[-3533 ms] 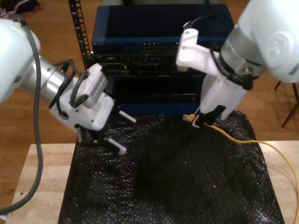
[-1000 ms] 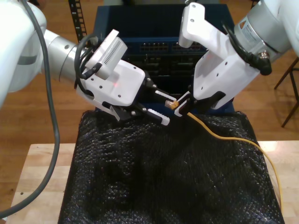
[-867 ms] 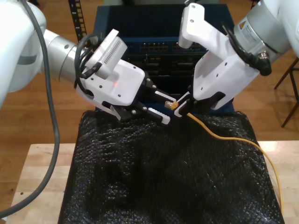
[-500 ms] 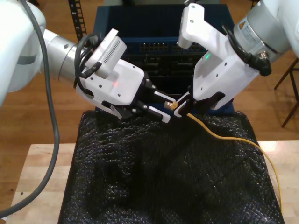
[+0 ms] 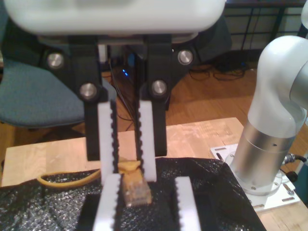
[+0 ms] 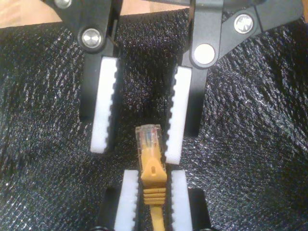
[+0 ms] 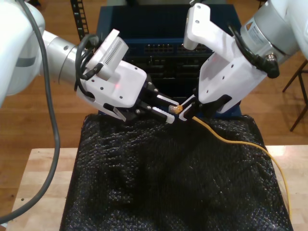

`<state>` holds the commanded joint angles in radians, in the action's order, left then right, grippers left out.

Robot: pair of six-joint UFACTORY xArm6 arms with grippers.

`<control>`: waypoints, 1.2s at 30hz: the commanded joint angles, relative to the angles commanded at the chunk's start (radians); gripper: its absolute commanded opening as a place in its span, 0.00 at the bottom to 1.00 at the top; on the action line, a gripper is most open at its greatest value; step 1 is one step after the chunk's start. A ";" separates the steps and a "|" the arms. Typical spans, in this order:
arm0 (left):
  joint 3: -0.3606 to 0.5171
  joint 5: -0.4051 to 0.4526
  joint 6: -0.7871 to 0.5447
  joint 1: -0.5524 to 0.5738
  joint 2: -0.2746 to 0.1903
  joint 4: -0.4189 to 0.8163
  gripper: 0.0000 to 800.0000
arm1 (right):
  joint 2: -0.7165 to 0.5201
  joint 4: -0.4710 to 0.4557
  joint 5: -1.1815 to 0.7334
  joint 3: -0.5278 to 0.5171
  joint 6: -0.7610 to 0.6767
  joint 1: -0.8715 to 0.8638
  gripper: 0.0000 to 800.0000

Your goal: Grab the cable and plug it in

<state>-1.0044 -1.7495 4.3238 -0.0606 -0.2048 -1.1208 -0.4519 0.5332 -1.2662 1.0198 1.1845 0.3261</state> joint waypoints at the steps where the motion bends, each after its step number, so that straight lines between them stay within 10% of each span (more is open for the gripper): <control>1: -0.002 0.000 0.000 0.000 0.002 0.000 0.25 | 0.000 0.002 0.000 0.000 0.000 0.000 0.02; 36: 0.008 0.002 0.002 0.000 0.005 -0.002 0.29 | 0.014 0.003 0.000 0.005 0.000 0.000 0.02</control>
<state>-0.9968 -1.7480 4.3253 -0.0606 -0.2002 -1.1224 -0.4381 0.5363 -1.2662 1.0244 1.1845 0.3261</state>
